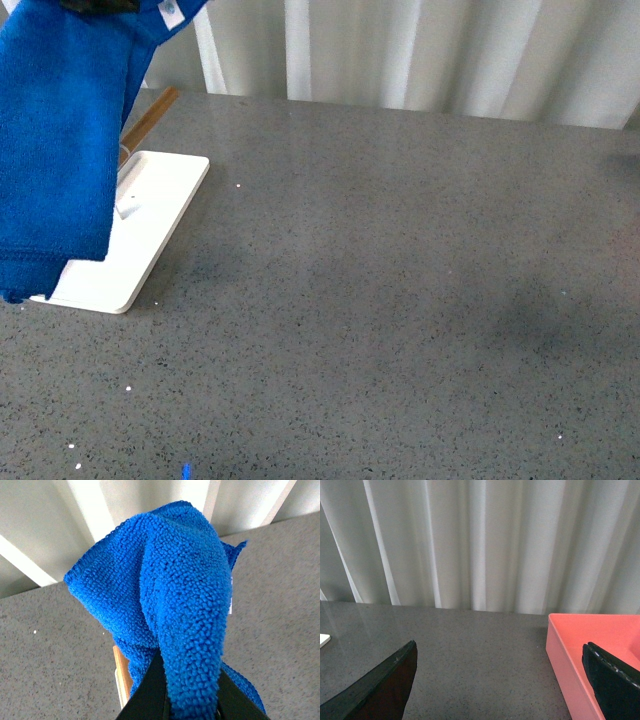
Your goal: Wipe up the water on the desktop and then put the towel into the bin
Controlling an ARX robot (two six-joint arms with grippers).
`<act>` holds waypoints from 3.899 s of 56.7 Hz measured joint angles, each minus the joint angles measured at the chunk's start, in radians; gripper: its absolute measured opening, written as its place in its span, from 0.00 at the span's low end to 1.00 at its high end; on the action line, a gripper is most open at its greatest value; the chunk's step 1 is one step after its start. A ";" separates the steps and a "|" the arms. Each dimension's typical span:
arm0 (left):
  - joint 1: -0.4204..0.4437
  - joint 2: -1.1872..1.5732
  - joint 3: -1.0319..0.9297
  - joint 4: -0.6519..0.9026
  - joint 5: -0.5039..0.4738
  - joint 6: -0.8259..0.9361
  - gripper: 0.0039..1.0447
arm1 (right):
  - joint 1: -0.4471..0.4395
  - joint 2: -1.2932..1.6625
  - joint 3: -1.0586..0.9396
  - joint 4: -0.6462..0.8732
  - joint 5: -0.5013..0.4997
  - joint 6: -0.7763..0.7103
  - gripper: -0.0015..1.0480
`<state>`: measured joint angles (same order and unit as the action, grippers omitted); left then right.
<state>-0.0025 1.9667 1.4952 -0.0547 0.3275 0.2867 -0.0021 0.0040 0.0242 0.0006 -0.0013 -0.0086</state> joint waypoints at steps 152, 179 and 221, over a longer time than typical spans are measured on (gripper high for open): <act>-0.593 -0.017 -0.327 0.946 0.225 -0.899 0.06 | 0.008 1.288 0.256 0.712 -0.505 -0.227 0.93; -0.609 -0.028 -0.332 0.943 0.224 -0.898 0.06 | 0.108 1.443 0.368 0.783 -0.534 -0.228 0.93; -0.614 -0.028 -0.343 0.922 0.213 -0.886 0.06 | 0.104 1.462 0.375 0.792 -0.481 -0.224 0.07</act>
<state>-0.6163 1.9388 1.1522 0.8677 0.5404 -0.5995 0.1020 1.4662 0.3992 0.7921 -0.4828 -0.2329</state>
